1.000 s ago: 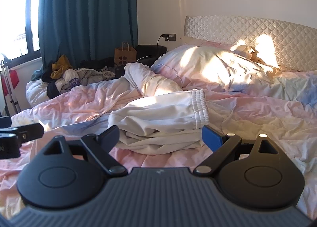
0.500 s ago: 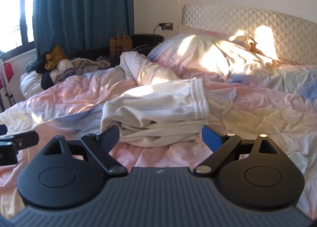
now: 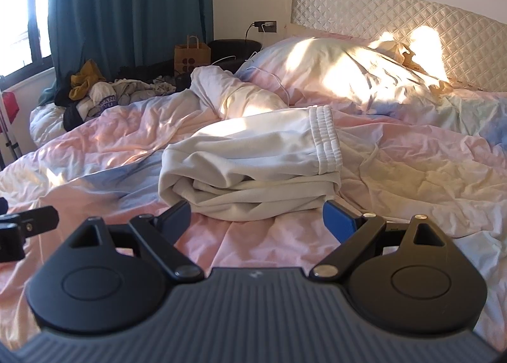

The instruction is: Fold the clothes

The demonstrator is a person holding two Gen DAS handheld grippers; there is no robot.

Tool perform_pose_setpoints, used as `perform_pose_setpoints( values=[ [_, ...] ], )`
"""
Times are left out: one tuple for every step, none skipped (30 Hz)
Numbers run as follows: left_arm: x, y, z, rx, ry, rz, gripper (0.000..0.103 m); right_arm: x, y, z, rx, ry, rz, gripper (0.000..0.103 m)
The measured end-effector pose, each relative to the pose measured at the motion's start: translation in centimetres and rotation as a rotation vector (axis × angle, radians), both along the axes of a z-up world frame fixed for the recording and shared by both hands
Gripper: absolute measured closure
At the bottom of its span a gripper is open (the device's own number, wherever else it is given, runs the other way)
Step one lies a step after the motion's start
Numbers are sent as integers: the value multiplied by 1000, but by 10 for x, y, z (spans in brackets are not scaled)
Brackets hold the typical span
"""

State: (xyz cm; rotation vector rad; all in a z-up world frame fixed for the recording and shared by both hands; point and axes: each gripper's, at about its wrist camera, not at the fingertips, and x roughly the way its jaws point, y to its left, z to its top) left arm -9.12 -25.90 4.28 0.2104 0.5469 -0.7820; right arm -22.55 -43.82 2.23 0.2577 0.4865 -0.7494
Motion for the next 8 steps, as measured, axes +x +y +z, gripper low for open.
perform_pose_setpoints(
  values=[
    [0, 0, 0, -3, -2, 1, 0, 0, 0, 0, -4, -2, -3, 11],
    [-1, 0, 1, -6, -5, 0, 0, -1, 0, 1, -8, -2, -4, 11],
    [-2, 0, 1, -9, -7, 2, 0, -1, 1, 1, -14, 0, -5, 11],
    [-2, 0, 1, -11, -8, 2, 0, -2, 1, 2, -20, 1, -6, 11],
    [-3, 0, 2, -14, -9, 2, 0, -2, 2, 2, -24, 1, -8, 11],
    [-4, 0, 2, -15, -9, 1, 0, -3, 2, 3, -28, 0, -10, 11],
    [-4, 0, 3, -17, -10, -1, 0, -4, 2, 4, -30, -1, -12, 11],
    [-5, -1, 3, -18, -11, -3, 0, -5, 2, 5, -35, -2, -12, 11]
  ],
)
